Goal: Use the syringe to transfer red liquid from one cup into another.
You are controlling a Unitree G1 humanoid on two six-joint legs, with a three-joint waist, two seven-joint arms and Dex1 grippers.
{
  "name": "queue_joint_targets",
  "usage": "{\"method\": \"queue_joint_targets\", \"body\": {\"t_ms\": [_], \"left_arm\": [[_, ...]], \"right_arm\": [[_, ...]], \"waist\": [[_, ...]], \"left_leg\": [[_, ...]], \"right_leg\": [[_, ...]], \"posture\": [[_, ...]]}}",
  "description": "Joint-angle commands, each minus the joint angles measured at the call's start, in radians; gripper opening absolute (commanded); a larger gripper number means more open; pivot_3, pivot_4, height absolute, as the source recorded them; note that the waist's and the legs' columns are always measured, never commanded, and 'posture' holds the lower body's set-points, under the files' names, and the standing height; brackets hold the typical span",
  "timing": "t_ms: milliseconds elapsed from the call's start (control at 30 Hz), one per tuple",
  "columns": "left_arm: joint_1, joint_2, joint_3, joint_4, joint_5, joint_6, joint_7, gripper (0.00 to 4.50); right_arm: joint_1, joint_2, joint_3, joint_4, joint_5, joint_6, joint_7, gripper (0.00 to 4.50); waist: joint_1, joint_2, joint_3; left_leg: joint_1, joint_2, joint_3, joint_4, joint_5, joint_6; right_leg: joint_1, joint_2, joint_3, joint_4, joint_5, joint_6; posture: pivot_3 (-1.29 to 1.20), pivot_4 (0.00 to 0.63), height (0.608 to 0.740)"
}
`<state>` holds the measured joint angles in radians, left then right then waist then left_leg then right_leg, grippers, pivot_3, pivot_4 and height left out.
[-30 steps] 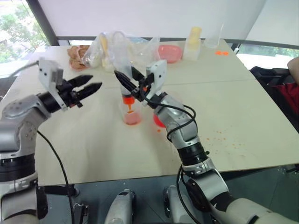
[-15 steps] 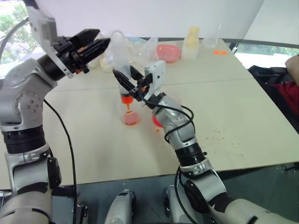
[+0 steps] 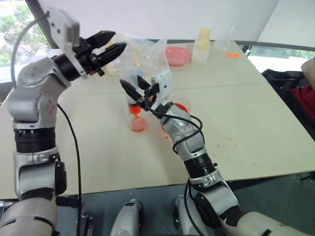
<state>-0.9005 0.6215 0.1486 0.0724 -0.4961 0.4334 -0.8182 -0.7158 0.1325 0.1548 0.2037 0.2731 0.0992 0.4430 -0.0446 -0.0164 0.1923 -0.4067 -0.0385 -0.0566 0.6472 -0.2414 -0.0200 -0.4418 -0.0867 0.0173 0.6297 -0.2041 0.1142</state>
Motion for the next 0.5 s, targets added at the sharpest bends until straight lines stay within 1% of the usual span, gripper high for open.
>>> {"method": "queue_joint_targets", "body": {"t_ms": [33, 67, 100, 333, 500], "left_arm": [[-0.051, 0.005, 0.012, -0.001, 0.008, -0.031, -0.003, 0.85], [-0.053, 0.005, 0.012, -0.004, 0.000, -0.026, -0.011, 0.55], [-0.053, 0.005, 0.013, -0.009, -0.009, -0.018, -0.019, 0.07], [0.018, 0.015, 0.002, -0.060, -0.030, 0.037, -0.047, 0.03], [0.086, 0.020, 0.010, -0.089, -0.040, 0.077, -0.053, 0.03]], "right_arm": [[-0.004, 0.047, 0.047, -0.039, -0.008, -0.028, 0.020, 1.42], [-0.004, 0.051, 0.049, -0.040, -0.007, -0.028, 0.018, 1.42], [-0.005, 0.055, 0.050, -0.042, -0.006, -0.027, 0.015, 1.42], [-0.009, 0.073, 0.061, -0.053, -0.005, -0.029, 0.003, 1.42], [-0.030, 0.055, 0.062, -0.088, -0.002, -0.011, 0.002, 1.42]], "waist": [[-0.001, 0.000, 0.000], [-0.001, 0.000, 0.000], [-0.002, 0.000, 0.000], [-0.001, 0.000, 0.000], [-0.001, 0.000, 0.000]], "left_leg": [[0.000, 0.000, 0.000, 0.000, 0.000, 0.000], [0.000, 0.000, 0.000, 0.000, 0.000, 0.000], [0.000, 0.000, 0.000, 0.000, 0.000, 0.000], [0.000, 0.000, 0.000, 0.000, 0.000, 0.000], [0.000, 0.000, 0.000, 0.000, 0.000, 0.000]], "right_leg": [[0.000, 0.000, 0.000, 0.000, 0.000, 0.000], [0.000, 0.000, 0.000, 0.000, 0.000, 0.000], [0.000, 0.000, 0.000, 0.000, 0.000, 0.000], [0.000, 0.000, 0.000, 0.000, 0.000, 0.000], [0.000, 0.000, 0.000, 0.000, 0.000, 0.000]], "posture": [[0.00, 0.150, 0.740], [0.00, 0.150, 0.740], [0.00, 0.150, 0.740], [0.00, 0.150, 0.740], [0.00, 0.150, 0.740]]}}
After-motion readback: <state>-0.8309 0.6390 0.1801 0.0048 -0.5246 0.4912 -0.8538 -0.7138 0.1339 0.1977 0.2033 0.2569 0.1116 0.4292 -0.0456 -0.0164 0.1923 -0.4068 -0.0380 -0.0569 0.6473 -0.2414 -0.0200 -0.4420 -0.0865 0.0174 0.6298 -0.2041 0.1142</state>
